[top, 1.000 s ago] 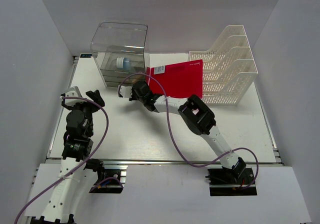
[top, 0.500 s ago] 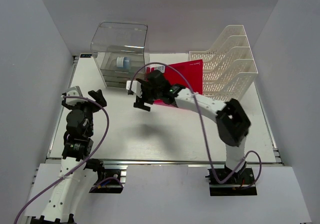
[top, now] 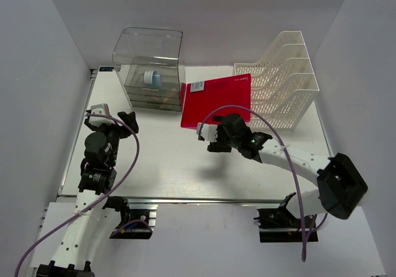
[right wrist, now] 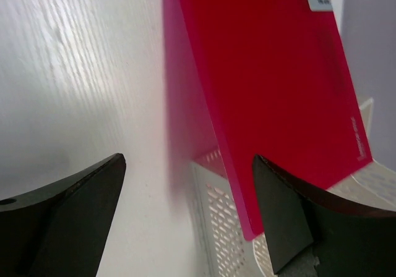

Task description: Organize the desk

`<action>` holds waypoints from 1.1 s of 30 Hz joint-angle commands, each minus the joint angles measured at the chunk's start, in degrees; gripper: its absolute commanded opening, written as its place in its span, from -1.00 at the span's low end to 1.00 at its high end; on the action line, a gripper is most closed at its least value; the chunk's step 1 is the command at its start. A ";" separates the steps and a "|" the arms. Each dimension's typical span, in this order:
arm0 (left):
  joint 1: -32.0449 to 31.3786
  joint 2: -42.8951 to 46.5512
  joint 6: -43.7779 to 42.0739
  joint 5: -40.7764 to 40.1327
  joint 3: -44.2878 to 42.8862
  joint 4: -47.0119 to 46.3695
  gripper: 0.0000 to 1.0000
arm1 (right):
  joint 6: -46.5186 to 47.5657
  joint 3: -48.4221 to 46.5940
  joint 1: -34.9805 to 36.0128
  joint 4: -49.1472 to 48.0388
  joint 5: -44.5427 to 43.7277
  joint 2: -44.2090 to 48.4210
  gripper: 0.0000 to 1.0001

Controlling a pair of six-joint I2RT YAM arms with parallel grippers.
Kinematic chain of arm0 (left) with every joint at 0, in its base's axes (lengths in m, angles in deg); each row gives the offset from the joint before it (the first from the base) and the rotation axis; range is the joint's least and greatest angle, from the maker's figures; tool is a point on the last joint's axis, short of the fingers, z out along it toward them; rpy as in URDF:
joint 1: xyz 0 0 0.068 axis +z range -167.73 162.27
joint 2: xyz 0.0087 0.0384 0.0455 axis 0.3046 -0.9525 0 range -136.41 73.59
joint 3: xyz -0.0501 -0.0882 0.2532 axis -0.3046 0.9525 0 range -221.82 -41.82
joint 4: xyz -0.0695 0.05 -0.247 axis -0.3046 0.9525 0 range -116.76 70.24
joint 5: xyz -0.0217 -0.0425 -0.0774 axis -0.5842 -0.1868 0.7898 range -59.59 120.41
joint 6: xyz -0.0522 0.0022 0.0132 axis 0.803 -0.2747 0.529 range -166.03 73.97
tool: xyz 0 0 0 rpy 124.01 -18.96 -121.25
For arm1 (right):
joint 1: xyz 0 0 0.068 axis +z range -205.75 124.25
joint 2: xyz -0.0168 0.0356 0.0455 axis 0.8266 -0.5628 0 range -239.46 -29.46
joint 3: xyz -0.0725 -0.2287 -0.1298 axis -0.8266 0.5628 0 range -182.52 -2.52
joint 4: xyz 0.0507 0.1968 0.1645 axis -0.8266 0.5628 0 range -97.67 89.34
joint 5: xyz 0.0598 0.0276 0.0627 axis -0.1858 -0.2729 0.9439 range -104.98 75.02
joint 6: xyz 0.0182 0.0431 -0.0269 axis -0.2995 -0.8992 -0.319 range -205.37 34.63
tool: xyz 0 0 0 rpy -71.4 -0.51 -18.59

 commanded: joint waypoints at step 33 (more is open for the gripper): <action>-0.30 -0.56 -0.69 -0.27 -0.22 0.39 0.96 | 41.60 8.47 -1.60 -76.95 -23.42 -35.48 -0.08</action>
